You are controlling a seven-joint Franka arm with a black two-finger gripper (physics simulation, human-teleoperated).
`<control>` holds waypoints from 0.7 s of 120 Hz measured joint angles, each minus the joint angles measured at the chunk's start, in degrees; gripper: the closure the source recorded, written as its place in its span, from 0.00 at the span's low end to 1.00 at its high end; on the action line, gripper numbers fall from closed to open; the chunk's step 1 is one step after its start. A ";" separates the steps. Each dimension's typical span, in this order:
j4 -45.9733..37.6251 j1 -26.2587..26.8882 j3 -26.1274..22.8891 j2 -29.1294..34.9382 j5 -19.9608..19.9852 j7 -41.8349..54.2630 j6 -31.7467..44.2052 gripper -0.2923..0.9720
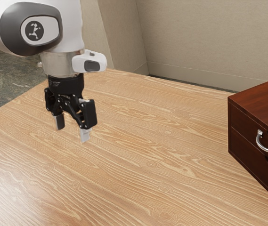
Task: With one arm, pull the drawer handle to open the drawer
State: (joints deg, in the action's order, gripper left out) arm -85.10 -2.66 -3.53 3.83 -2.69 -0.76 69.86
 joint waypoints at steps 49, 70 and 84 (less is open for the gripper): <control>6.22 0.81 -0.09 -7.87 2.26 -6.21 13.49 0.25; 18.86 8.06 0.06 -19.92 2.14 -14.82 16.36 0.25; 24.84 13.47 0.28 -24.60 1.47 -22.60 17.43 0.25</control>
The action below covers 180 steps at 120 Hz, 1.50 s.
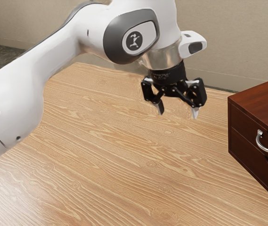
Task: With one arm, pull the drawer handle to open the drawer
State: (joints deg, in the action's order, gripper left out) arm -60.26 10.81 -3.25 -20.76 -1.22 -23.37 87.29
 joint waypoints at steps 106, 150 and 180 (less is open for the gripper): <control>5.42 10.10 7.36 -9.77 -0.16 -48.14 9.37 0.26; 7.93 10.44 5.43 -11.80 -0.69 -55.84 9.97 0.26; 7.95 13.68 5.36 -11.98 -1.39 -58.76 10.52 0.26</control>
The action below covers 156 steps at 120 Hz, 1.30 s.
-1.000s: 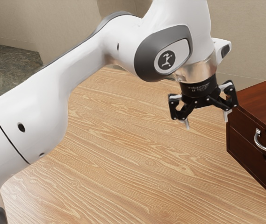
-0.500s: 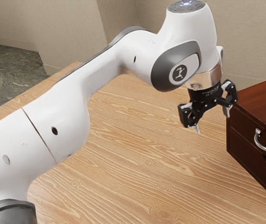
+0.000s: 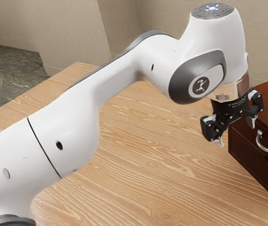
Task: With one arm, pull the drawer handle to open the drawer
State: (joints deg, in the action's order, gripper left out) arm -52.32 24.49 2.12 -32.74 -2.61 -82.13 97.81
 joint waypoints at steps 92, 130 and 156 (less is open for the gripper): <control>3.10 -1.20 -5.95 -2.63 -4.26 -2.25 1.08 0.36; 3.31 -0.41 -6.19 -3.35 -4.42 -1.79 1.02 0.48; 3.70 -0.89 -7.29 -4.50 -4.63 -1.64 1.20 0.51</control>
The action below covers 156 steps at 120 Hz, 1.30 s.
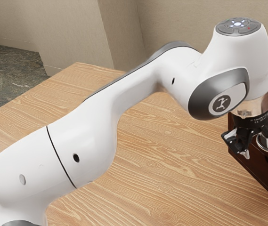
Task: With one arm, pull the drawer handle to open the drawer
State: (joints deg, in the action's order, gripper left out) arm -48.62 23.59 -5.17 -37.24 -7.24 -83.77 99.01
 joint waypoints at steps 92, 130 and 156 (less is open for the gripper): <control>-19.42 0.64 2.28 13.25 2.43 0.01 4.45 0.53; -27.08 0.58 2.58 18.23 3.03 -0.44 6.80 0.53; -33.10 0.51 2.61 22.39 3.10 -1.00 8.32 0.53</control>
State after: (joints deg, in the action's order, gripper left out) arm -81.71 24.11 -2.56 -14.85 -4.14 -84.76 107.33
